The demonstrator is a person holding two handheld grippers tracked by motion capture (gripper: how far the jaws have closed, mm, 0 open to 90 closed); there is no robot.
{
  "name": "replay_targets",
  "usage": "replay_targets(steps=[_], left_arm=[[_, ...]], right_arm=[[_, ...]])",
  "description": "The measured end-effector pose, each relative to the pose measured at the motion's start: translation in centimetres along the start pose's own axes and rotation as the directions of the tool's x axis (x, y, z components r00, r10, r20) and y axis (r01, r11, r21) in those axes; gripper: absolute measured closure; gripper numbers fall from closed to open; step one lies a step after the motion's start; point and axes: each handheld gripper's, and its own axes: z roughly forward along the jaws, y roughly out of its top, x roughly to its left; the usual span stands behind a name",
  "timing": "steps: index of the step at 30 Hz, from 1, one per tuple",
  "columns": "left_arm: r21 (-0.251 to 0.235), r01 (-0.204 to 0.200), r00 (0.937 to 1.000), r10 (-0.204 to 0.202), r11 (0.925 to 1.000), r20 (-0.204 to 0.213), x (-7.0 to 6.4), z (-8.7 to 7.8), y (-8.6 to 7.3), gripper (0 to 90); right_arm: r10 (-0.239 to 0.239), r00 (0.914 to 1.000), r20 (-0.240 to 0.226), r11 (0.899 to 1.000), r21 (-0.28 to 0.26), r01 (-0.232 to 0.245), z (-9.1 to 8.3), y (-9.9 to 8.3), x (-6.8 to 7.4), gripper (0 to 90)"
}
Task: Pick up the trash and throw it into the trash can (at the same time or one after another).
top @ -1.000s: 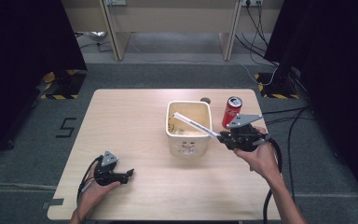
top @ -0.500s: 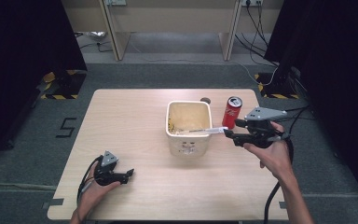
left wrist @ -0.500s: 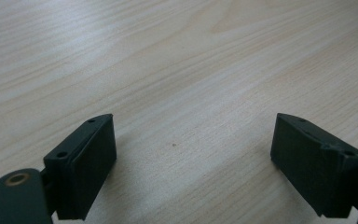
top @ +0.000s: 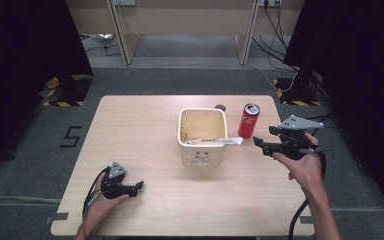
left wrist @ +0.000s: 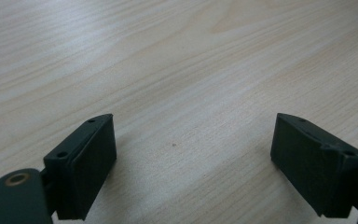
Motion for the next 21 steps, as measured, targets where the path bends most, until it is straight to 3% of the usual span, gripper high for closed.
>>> replay_targets(steps=[21], left_arm=[[0.002, 0.0, 1.0, 0.0, 1.0, 0.0, 0.0, 0.0, 0.0, 13.4]], right_arm=[[0.039, 0.9932, 0.11, 0.999, 0.004, -0.04, 1.9, -0.7, -1.0, 23.8]])
